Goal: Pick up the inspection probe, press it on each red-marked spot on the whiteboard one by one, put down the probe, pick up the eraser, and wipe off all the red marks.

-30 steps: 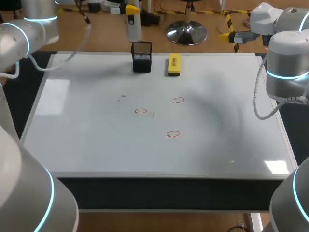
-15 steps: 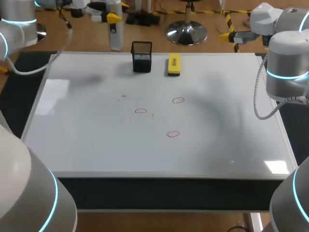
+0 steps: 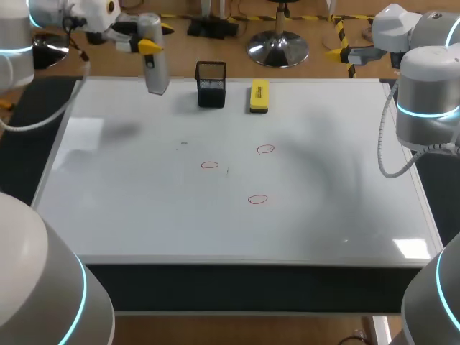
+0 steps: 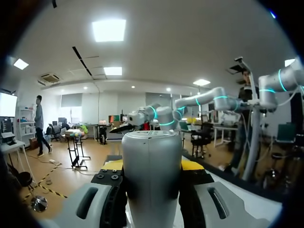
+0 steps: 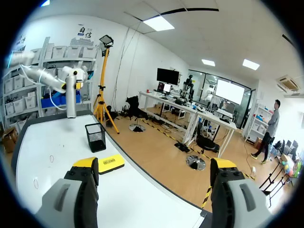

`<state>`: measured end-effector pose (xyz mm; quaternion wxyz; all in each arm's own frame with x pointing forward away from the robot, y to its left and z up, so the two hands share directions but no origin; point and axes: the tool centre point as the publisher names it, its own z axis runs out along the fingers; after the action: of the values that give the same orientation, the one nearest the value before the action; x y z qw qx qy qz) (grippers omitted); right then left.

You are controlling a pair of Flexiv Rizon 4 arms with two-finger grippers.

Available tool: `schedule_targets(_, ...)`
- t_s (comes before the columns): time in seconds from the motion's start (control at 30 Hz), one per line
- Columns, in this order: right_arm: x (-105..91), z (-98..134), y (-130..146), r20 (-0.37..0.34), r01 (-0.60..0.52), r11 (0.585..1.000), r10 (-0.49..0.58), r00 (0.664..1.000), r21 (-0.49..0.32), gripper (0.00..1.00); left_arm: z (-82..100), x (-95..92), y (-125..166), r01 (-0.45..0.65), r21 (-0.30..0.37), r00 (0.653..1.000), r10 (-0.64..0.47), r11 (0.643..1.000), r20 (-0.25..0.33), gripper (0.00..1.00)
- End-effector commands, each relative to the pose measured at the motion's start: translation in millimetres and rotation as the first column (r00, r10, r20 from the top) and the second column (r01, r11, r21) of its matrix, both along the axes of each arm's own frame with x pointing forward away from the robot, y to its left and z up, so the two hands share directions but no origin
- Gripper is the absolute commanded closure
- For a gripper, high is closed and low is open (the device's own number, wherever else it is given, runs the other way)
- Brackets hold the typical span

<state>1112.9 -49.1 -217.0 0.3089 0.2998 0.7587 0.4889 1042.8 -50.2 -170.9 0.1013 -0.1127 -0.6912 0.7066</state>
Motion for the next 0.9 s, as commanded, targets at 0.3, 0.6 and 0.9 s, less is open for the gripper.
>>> schedule_targets(0.3, 0.1, 0, 0, -0.001, -0.001, 1.0, 0.001, 1.0, 0.0, 0.0, -14.1, -23.7, 15, -0.454, -0.014, 0.891, 0.454, 0.891, -0.008, 1.0)
schedule_targets(0.6, 0.1, 0, 0, -0.001, -0.001, 1.0, 0.001, 1.0, 0.0, 0.0, -22.5, -29.6, 22, -0.468, -0.031, 0.884, 0.468, 0.883, 0.008, 1.0)
schedule_targets(0.9, 0.1, 0, 0, -0.001, -0.001, 1.0, 0.001, 1.0, 0.0, 0.0, -43.7, -28.7, 31, -0.482, -0.023, 0.876, 0.482, 0.876, -0.009, 1.0)
